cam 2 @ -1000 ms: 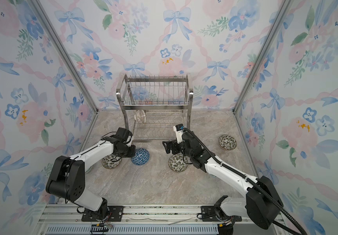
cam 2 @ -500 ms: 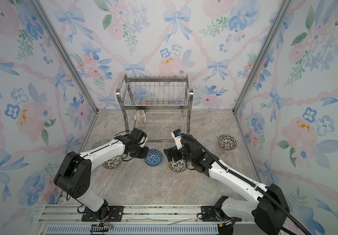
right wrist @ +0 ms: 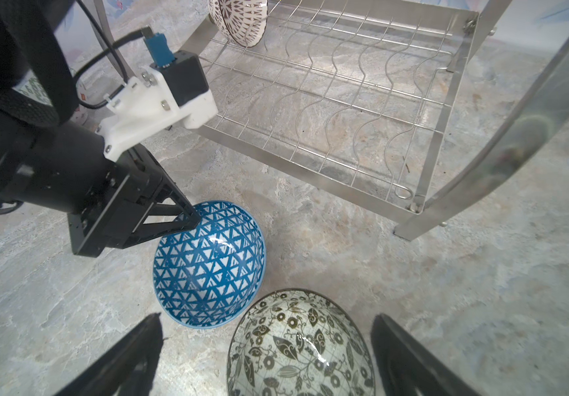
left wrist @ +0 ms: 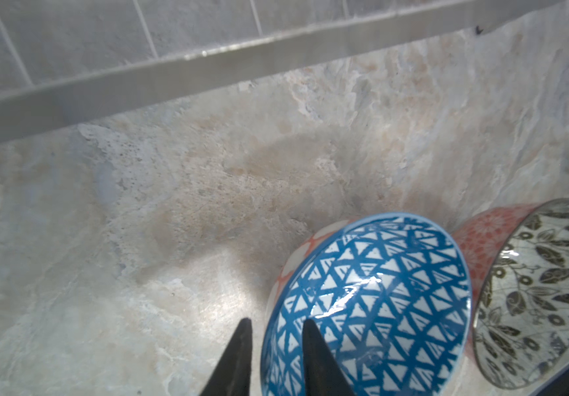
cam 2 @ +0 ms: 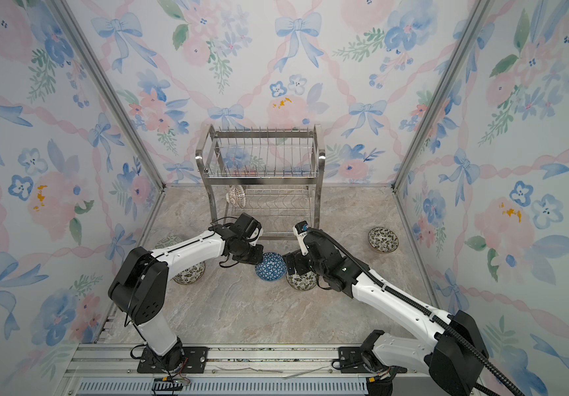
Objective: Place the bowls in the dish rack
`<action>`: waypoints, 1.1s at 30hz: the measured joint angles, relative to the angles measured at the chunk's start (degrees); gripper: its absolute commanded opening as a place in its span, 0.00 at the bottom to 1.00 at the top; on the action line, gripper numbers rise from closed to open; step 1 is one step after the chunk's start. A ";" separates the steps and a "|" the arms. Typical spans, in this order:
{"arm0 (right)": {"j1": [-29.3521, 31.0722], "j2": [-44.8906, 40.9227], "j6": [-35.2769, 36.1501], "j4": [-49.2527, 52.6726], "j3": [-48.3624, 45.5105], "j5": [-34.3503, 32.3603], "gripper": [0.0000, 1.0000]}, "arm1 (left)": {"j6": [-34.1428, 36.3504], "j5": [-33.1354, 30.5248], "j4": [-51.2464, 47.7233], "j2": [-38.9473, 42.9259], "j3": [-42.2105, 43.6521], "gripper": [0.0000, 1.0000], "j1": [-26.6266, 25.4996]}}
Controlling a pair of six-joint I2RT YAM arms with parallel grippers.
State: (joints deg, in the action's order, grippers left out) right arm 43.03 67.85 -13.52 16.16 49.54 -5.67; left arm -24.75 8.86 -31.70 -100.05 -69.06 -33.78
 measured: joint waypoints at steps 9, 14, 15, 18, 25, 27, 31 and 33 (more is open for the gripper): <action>4.59 4.98 -1.84 0.98 3.61 -2.78 0.97 | -0.74 3.08 0.76 8.28 3.30 0.75 8.70; 7.48 9.53 -5.31 1.33 5.46 -5.64 0.97 | -2.12 6.97 2.95 18.51 9.60 0.98 16.72; 8.13 10.69 -5.99 1.79 6.16 -6.21 0.97 | -2.51 8.13 3.67 20.22 11.13 0.98 18.03; 10.08 14.38 -8.13 2.95 8.61 -7.87 0.97 | -3.50 12.13 5.79 23.82 15.98 0.98 21.07; 13.90 23.30 -12.28 3.76 14.21 -10.01 0.96 | -6.88 20.06 8.87 29.77 27.82 0.98 25.29; 14.69 25.62 -13.22 3.98 15.82 -10.08 0.97 | -7.91 21.75 8.90 32.83 30.14 0.98 26.01; 15.41 29.86 -14.78 4.35 18.97 -9.84 0.98 | -9.86 25.11 9.55 38.51 33.09 0.98 27.96; 15.56 31.82 -15.39 4.57 20.37 -9.70 1.00 | -10.73 26.97 9.88 41.16 34.60 0.98 29.51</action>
State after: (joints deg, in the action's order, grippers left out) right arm 58.59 99.68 -28.91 20.73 69.91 -15.38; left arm -35.48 35.83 -21.82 -58.89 -34.46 -4.27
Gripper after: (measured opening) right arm 0.981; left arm 0.979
